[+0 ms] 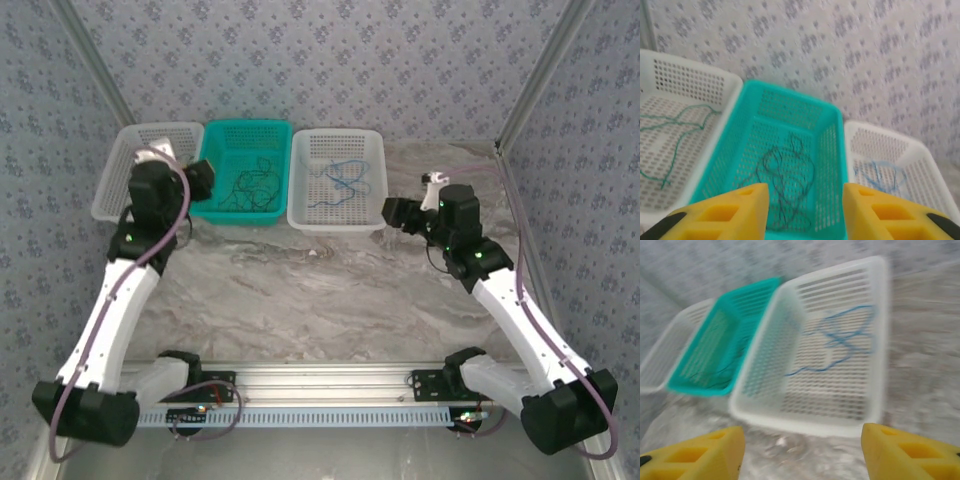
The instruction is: Untangle the cables
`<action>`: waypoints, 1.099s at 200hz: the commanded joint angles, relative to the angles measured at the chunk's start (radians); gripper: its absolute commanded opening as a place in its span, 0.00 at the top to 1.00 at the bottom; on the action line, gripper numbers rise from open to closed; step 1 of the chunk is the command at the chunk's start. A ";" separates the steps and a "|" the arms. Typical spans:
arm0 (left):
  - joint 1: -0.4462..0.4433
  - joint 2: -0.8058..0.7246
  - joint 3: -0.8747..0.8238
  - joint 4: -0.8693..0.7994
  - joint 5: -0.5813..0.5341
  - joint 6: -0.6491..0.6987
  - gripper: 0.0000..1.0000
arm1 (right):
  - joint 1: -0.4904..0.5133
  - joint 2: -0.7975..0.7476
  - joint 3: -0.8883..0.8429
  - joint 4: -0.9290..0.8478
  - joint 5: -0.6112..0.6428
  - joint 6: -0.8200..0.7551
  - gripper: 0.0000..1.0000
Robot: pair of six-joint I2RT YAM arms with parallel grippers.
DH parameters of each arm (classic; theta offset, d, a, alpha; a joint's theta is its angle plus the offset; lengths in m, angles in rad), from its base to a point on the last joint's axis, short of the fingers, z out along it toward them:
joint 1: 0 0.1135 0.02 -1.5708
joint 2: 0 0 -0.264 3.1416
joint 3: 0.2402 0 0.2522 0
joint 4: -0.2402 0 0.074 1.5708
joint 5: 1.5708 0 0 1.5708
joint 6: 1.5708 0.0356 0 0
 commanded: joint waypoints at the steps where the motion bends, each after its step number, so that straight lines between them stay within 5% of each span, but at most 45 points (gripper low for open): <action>1: -0.043 -0.038 -0.148 -0.002 -0.180 0.036 0.53 | -0.055 -0.016 -0.040 -0.020 0.256 -0.084 0.17; 51: -0.062 -0.074 -0.430 0.125 -0.309 0.065 0.30 | -0.187 0.069 -0.178 0.148 0.531 -0.188 0.13; 85: -0.059 -0.039 -0.601 0.383 -0.394 0.193 0.16 | -0.230 0.152 -0.372 0.441 0.592 -0.220 0.13; 115: -0.004 0.061 -0.590 0.463 -0.409 0.250 0.11 | -0.241 0.353 -0.395 0.617 0.599 -0.255 0.14; 138: 0.085 0.157 -0.652 0.710 -0.245 0.284 0.12 | -0.247 0.478 -0.350 0.705 0.632 -0.306 0.13; 170: 0.195 0.320 -0.694 0.944 -0.042 0.358 0.13 | -0.284 0.476 -0.486 0.957 0.408 -0.408 0.11; 189: 0.263 0.406 -0.658 0.980 0.131 0.366 0.12 | -0.321 0.540 -0.555 1.149 0.246 -0.426 0.01; 199: 0.277 0.508 -0.664 1.075 0.165 0.360 0.10 | -0.326 0.500 -0.523 1.013 0.240 -0.420 0.00; 205: 0.275 0.545 -0.698 1.214 0.177 0.366 0.05 | -0.327 0.519 -0.537 1.078 0.233 -0.424 0.00; 214: 0.280 0.487 -0.680 1.066 0.194 0.372 0.03 | -0.321 0.510 -0.536 1.066 0.260 -0.421 0.00; 220: 0.277 0.515 -0.684 1.120 0.185 0.368 0.01 | -0.321 0.512 -0.535 1.058 0.263 -0.419 0.00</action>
